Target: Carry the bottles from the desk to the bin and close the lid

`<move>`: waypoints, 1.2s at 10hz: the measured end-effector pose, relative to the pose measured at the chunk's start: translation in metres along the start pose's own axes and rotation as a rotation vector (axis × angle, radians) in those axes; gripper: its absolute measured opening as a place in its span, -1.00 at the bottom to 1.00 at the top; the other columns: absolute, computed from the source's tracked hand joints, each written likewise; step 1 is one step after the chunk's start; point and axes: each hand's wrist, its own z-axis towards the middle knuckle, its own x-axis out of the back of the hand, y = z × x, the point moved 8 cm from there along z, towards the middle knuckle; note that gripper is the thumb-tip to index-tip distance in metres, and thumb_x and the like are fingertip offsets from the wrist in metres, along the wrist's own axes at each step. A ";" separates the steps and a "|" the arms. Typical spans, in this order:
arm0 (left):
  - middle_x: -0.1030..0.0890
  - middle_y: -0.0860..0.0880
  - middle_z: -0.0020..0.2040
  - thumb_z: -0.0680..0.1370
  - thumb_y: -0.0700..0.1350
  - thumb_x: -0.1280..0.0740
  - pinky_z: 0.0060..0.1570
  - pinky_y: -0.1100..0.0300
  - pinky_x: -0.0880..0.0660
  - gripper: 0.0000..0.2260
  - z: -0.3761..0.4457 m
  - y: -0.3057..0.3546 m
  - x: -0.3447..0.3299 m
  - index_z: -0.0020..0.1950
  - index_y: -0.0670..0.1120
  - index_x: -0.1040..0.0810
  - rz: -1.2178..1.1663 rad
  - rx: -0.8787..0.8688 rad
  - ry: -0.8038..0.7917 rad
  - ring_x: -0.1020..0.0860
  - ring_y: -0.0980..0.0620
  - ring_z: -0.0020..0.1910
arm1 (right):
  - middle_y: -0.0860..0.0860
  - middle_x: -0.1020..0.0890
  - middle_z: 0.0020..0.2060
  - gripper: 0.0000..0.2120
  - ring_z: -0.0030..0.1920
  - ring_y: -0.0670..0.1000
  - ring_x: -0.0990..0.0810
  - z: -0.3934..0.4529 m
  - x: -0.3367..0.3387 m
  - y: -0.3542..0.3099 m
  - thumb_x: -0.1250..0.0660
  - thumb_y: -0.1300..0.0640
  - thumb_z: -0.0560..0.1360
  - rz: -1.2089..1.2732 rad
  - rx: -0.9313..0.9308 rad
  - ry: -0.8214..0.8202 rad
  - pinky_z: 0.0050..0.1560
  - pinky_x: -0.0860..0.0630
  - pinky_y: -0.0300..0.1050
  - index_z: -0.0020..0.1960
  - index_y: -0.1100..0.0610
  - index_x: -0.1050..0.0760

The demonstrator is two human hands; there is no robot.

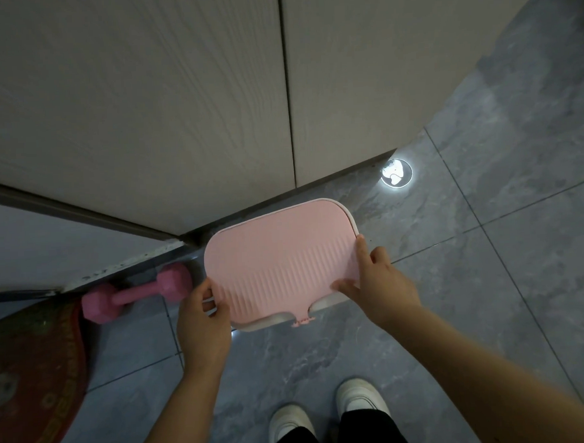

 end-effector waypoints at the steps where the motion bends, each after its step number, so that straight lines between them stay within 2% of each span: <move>1: -0.58 -0.19 0.15 0.48 -0.36 -0.24 0.01 0.15 -0.44 -0.64 0.000 -0.002 -0.001 0.26 -0.17 -0.51 0.004 -0.002 -0.001 -0.54 -0.07 0.01 | 0.12 -0.33 0.29 -0.18 0.18 0.15 -0.51 0.000 0.003 -0.001 -0.19 -0.25 0.48 -0.018 0.009 0.005 0.01 -0.52 0.04 0.52 0.03 0.16; 2: -0.58 -0.21 0.15 0.48 -0.36 -0.24 0.07 0.06 -0.47 -0.64 0.002 -0.004 -0.001 0.26 -0.17 -0.51 0.021 0.006 -0.006 -0.55 -0.14 0.07 | 0.11 -0.34 0.28 -0.18 0.18 0.14 -0.51 0.000 0.003 0.000 -0.18 -0.27 0.47 -0.046 0.005 0.013 -0.04 -0.50 0.00 0.52 0.02 0.16; 4: -0.60 -0.15 0.06 0.46 -0.39 -0.23 -0.08 0.19 -0.43 -0.65 0.003 -0.002 -0.002 0.21 -0.17 -0.52 0.017 -0.008 -0.015 -0.53 -0.06 -0.07 | 0.12 -0.35 0.28 -0.16 0.18 0.14 -0.51 -0.001 0.001 0.001 -0.19 -0.27 0.46 -0.029 -0.007 0.004 -0.01 -0.52 0.03 0.52 0.01 0.19; 5: -0.57 -0.07 -0.03 0.45 -0.41 -0.23 -0.25 0.31 -0.38 -0.65 0.002 -0.002 -0.004 0.18 -0.17 -0.53 0.010 -0.031 -0.023 -0.52 -0.03 -0.12 | 0.14 -0.32 0.31 -0.13 0.21 0.16 -0.49 -0.002 -0.002 0.001 -0.21 -0.28 0.45 0.038 -0.008 -0.027 0.08 -0.52 0.08 0.52 -0.01 0.22; 6: -0.58 -0.09 -0.03 0.45 -0.40 -0.23 -0.26 0.34 -0.37 -0.69 0.000 -0.002 -0.005 0.15 -0.20 -0.54 0.029 -0.036 -0.027 -0.53 -0.05 -0.11 | 0.15 -0.27 0.35 -0.13 0.24 0.17 -0.47 -0.005 -0.006 0.002 -0.22 -0.28 0.45 0.110 -0.029 -0.053 0.16 -0.50 0.09 0.51 -0.03 0.22; 7: -0.58 -0.17 0.09 0.48 -0.36 -0.26 -0.05 0.20 -0.40 -0.69 -0.002 -0.005 -0.002 0.21 -0.23 -0.50 0.024 0.005 -0.022 -0.56 -0.13 0.01 | 0.15 -0.27 0.37 -0.11 0.26 0.17 -0.46 -0.009 -0.005 0.002 -0.25 -0.26 0.44 0.150 -0.033 -0.062 0.18 -0.49 0.07 0.52 0.00 0.22; 8: -0.51 -0.22 0.25 0.50 -0.28 -0.31 0.07 0.14 -0.35 -0.60 -0.007 -0.011 0.004 0.35 -0.25 -0.39 0.049 0.079 -0.028 -0.52 -0.17 0.18 | 0.17 -0.27 0.40 -0.11 0.30 0.18 -0.43 -0.014 -0.001 0.004 -0.28 -0.22 0.45 0.195 -0.054 -0.068 0.23 -0.46 0.08 0.52 0.04 0.20; 10: -0.51 -0.25 0.26 0.50 -0.27 -0.32 0.22 -0.01 -0.39 -0.59 -0.023 -0.012 0.013 0.34 -0.27 -0.39 0.095 0.127 -0.062 -0.52 -0.20 0.17 | 0.19 -0.32 0.36 -0.19 0.27 0.20 -0.45 -0.030 0.006 0.004 -0.31 -0.15 0.46 0.232 -0.081 -0.104 0.23 -0.44 0.07 0.51 0.07 0.04; 12: -0.55 -0.27 0.20 0.50 -0.29 -0.30 0.17 0.10 -0.40 -0.64 -0.056 -0.007 0.024 0.30 -0.27 -0.44 0.094 0.174 -0.090 -0.55 -0.17 0.12 | 0.16 -0.41 0.32 -0.35 0.28 0.15 -0.46 -0.056 0.010 0.004 -0.30 -0.12 0.48 0.320 -0.113 -0.146 0.26 -0.42 0.02 0.46 0.06 -0.14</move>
